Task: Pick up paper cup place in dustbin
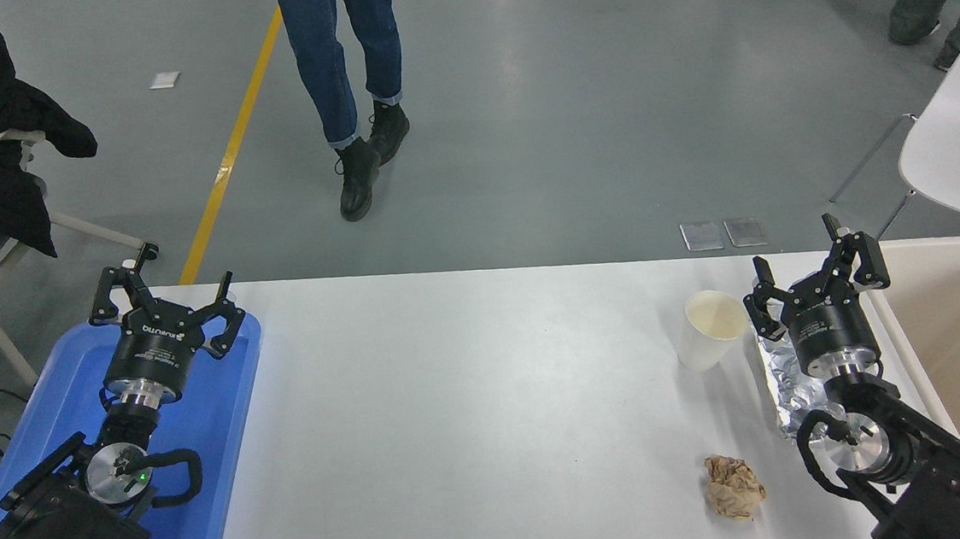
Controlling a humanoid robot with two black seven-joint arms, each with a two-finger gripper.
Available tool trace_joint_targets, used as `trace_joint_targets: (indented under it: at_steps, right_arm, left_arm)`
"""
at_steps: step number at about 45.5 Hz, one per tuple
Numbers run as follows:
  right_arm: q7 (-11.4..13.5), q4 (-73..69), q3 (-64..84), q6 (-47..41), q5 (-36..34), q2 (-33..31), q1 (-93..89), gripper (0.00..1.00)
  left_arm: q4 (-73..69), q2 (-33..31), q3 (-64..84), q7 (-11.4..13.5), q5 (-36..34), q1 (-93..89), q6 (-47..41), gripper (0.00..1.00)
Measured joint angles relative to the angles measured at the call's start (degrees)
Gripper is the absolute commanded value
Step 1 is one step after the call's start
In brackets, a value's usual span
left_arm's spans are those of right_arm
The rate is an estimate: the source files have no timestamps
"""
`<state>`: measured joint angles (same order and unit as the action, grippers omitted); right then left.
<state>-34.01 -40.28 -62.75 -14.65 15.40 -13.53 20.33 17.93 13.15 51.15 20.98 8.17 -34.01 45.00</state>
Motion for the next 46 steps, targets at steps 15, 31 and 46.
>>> trace_joint_targets:
  at_steps: [15,31,46]
  right_arm:
    - [0.1,-1.3,0.8,-0.1,0.0,-3.4,0.2,1.00]
    - [0.0,-3.6,16.9,0.0,-0.1,-13.3,4.7,1.00]
    - [0.0,-4.8,50.0,0.0,-6.2,-24.4,20.5,1.00]
  left_arm:
    - [0.0,0.0,0.0,0.0,-0.1,-0.1,0.0,1.00]
    - [0.0,-0.1,0.0,0.0,-0.1,-0.1,0.0,1.00]
    - [0.0,-0.1,0.0,-0.1,-0.1,-0.2,0.0,1.00]
